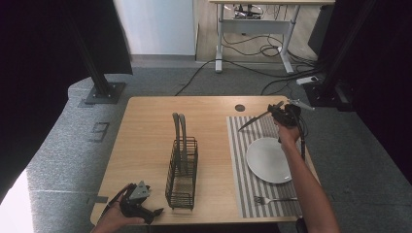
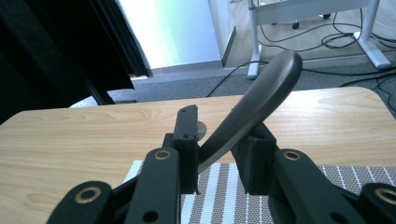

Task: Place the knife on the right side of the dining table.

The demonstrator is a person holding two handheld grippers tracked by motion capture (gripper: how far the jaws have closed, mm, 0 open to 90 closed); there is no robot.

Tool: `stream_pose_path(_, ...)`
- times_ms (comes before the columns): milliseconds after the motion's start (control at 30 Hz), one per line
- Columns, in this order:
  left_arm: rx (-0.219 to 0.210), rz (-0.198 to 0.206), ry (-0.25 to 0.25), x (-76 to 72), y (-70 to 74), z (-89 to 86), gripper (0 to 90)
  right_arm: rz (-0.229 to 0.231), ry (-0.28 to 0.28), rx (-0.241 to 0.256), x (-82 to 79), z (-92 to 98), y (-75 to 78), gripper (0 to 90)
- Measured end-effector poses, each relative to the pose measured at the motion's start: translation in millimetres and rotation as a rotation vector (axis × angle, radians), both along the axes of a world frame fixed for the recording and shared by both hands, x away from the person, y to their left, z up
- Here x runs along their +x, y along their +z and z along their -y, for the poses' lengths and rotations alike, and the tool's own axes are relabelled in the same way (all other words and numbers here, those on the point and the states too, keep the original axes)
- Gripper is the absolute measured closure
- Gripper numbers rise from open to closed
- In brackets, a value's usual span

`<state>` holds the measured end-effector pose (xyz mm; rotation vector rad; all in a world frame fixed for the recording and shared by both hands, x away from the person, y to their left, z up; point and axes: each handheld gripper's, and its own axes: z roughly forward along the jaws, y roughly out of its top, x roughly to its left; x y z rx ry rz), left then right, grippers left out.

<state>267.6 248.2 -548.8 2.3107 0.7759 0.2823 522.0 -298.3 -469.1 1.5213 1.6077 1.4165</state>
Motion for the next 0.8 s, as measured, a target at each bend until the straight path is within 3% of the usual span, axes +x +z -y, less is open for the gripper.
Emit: stream_pose_path(800, 0.0, 0.0, 0.001, 0.0, -0.1, 0.0, 0.0, -0.078, -0.038, 0.008, 6.9, 16.3, -17.0, 64.2)
